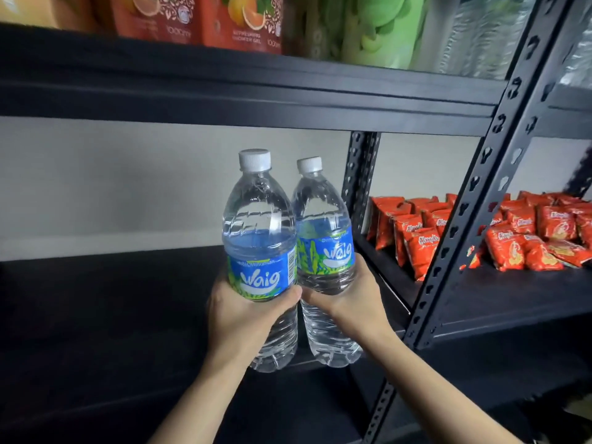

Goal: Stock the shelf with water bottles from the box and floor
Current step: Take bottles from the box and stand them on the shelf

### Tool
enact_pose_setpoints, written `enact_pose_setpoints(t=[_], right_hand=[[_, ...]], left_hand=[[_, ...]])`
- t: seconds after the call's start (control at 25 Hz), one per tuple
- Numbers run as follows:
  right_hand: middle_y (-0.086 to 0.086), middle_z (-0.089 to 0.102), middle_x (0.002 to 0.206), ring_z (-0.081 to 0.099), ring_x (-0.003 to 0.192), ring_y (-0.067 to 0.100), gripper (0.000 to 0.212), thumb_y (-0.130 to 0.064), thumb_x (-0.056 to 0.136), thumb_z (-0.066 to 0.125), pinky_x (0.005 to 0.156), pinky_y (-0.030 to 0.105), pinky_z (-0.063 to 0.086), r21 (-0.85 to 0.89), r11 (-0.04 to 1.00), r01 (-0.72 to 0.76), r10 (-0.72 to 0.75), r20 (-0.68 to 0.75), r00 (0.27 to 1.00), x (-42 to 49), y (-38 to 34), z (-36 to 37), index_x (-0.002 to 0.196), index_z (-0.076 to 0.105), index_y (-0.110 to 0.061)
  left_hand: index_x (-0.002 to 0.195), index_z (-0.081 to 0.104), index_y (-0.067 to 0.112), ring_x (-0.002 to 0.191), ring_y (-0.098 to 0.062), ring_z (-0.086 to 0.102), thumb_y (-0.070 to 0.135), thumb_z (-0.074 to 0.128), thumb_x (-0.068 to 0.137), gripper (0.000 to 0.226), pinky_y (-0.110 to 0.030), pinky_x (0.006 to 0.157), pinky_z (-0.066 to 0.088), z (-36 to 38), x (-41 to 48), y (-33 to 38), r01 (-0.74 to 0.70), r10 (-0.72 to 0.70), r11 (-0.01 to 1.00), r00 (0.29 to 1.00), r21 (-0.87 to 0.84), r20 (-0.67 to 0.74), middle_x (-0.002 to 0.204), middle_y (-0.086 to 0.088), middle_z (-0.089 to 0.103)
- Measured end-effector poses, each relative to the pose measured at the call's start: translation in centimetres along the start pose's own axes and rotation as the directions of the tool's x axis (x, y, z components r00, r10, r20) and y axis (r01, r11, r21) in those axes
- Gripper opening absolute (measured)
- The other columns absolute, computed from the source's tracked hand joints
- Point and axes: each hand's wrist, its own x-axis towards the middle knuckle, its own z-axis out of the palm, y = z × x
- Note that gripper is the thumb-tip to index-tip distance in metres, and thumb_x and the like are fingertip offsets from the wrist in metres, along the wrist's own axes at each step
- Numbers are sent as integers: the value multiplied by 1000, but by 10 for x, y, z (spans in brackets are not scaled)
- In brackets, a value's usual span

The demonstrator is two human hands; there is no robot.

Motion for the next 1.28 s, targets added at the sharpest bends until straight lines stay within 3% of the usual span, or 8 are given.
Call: enact_pose_setpoints(t=[0.16, 0.32, 0.44, 0.68, 0.92, 1.04, 1.16, 1.28], right_hand=[[-12, 73, 99, 69, 88, -5, 73, -34, 50, 96, 80, 21, 56, 6, 998, 64, -64, -24, 998, 43, -5, 0, 111, 57, -27], [-17, 69, 97, 66, 88, -5, 73, -30, 51, 95, 76, 11, 50, 28, 995, 100, -97, -93, 991, 106, 1, 12, 109, 51, -30], [-16, 63, 95, 60, 83, -10, 70, -26, 57, 94, 69, 0, 41, 28, 995, 92, -87, -152, 984, 151, 11, 24, 112, 50, -23], [-6, 62, 101, 60, 87, 10, 71, -23, 62, 91, 75, 16, 41, 107, 994, -8, 34, -244, 969, 209, 40, 37, 118, 48, -15], [-9, 61, 94, 60, 78, 0, 69, -16, 60, 91, 61, -2, 40, 98, 995, -9, 32, -245, 969, 216, 77, 41, 112, 46, -18], [-10, 63, 99, 62, 84, 0, 74, -20, 60, 92, 70, 4, 43, 87, 996, 0, 18, -208, 978, 214, 84, 44, 117, 45, -19], [-8, 63, 104, 63, 89, 5, 81, -22, 59, 92, 83, 20, 46, 72, 997, -26, 37, -156, 987, 215, 85, 43, 123, 43, -17], [-8, 60, 106, 61, 93, 6, 88, -19, 56, 94, 85, 22, 46, 23, 1000, -21, 23, -95, 995, 215, 86, 39, 125, 39, -15]], left_hand=[[82, 68, 29, 71, -4, 73, 43, 90, 35, 53, -36, 69, 62, 20, 30, 9, -26, 27, 999, 999, 24, -36, 78, 15, 75], [97, 65, 23, 79, -10, 73, 48, 89, 33, 72, -42, 75, 61, 39, 57, 9, -15, 17, 1000, 996, 27, -86, 87, 9, 76], [100, 63, 23, 79, -8, 72, 38, 95, 38, 71, -39, 76, 61, 46, 68, 5, 6, -1, 999, 993, 48, -116, 89, 9, 75], [96, 65, 24, 78, -9, 72, 32, 98, 43, 63, -38, 74, 60, 42, 86, -18, 36, -19, 991, 992, 125, -128, 87, 6, 75], [95, 65, 23, 76, -7, 71, 25, 99, 46, 59, -35, 72, 60, 35, 89, -27, 7, 13, 988, 991, 157, -131, 85, 5, 74], [95, 65, 23, 77, -8, 71, 24, 99, 45, 60, -32, 70, 58, 38, 90, -25, -13, 34, 988, 991, 156, -127, 86, 4, 74], [96, 65, 24, 78, -7, 71, 27, 98, 44, 61, -31, 70, 58, 40, 89, -22, -20, 38, 989, 992, 147, -121, 88, 5, 74], [96, 64, 25, 80, -8, 71, 33, 97, 43, 63, -33, 72, 58, 39, 88, -22, -27, 48, 986, 991, 161, -124, 89, 6, 73]])
